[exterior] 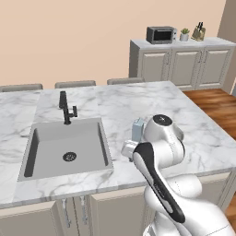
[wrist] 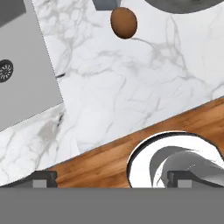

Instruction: Gather the eggs and milk located in the vicinity of the sink area and place them right next to the bowl.

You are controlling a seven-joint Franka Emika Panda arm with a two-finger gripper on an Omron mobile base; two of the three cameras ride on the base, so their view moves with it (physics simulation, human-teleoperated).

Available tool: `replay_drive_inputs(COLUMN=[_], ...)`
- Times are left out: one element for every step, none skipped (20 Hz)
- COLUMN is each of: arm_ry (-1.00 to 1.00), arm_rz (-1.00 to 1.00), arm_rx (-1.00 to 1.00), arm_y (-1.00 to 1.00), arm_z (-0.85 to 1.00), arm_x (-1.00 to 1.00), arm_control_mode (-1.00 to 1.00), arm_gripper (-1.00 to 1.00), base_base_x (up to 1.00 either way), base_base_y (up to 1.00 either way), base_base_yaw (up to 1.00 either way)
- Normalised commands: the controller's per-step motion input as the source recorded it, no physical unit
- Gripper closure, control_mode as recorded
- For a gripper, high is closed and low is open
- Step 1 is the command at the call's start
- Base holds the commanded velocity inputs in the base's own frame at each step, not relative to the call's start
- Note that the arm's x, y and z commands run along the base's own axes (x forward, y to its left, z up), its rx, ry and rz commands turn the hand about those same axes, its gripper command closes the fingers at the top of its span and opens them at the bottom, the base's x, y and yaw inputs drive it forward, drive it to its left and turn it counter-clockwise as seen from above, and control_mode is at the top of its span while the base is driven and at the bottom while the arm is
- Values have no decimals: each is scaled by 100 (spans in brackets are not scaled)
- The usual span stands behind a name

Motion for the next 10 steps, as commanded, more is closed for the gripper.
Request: replay_drive_inputs(arm_ry=[0, 0, 0, 0, 0, 0, 0, 0, 0, 0], arm_rz=[0, 0, 0, 0, 0, 0, 0, 0, 0, 0], arm_rx=[0, 0, 0, 0, 0, 0, 0, 0, 0, 0], arm_y=[0, 0, 0, 0, 0, 0, -2, -4, -10, -10], arm_z=[-17, -15, -14, -14, -14, -10, -6, -4, -3, -3], arm_x=[-100, -100, -100, -100, -100, -79, -48, -24, -2, 0], arm_control_mode=[-100, -100, -100, -100, -100, -100, -100, -100, -100, -100], arm_gripper=[-100, -100, -100, -100, -100, -100, -100, -100, -100, -100], base_base_x=[0, 0, 0, 0, 0, 0, 0, 0, 0, 0], base_base_y=[0, 0, 0, 0, 0, 0, 0, 0, 0, 0], base_base_yaw=[0, 0, 0, 0, 0, 0, 0, 0, 0, 0])
